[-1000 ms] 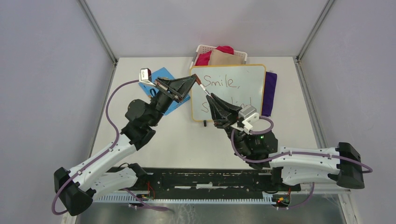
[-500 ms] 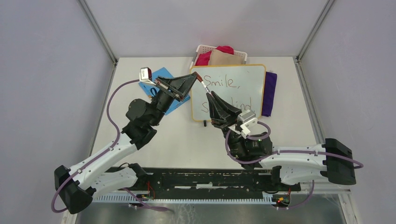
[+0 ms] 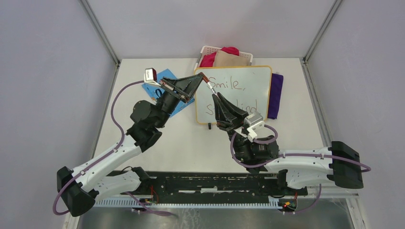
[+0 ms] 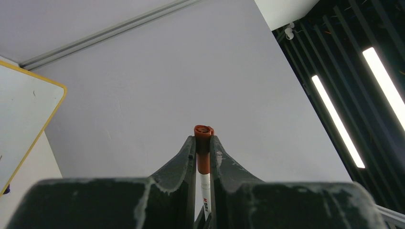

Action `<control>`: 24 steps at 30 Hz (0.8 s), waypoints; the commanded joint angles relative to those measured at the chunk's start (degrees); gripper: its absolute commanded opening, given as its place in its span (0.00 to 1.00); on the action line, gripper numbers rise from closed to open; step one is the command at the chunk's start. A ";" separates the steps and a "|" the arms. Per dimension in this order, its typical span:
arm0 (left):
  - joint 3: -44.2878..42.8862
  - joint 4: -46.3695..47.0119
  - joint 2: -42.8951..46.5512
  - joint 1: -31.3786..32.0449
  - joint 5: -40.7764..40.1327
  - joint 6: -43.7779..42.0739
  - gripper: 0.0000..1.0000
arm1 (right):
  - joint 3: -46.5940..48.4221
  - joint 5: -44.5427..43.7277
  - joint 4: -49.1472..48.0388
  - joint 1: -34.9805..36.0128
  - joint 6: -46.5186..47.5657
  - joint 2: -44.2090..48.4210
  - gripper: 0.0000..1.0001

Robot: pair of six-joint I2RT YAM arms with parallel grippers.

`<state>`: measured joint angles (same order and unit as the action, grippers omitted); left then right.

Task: Write a sentence on the whiteboard
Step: Close the whiteboard marker at the center of the board.

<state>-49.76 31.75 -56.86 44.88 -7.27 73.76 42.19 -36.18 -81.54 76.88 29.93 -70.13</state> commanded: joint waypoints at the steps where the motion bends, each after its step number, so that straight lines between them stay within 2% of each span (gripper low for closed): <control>1: -2.27 2.76 -0.17 1.34 2.04 1.34 0.02 | 2.72 -1.74 -3.75 -0.46 1.40 0.44 0.00; 11: -2.22 2.47 -0.84 1.70 3.75 -0.32 0.02 | 2.81 -1.35 -2.76 -0.42 1.49 1.02 0.00; 24: -4.72 -4.92 -0.18 1.79 4.59 -7.04 0.02 | 3.24 -0.30 2.54 -0.46 0.40 3.14 0.00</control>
<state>-52.38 29.02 -57.84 45.50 -6.52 71.79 42.41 -36.21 -79.26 76.88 30.22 -68.47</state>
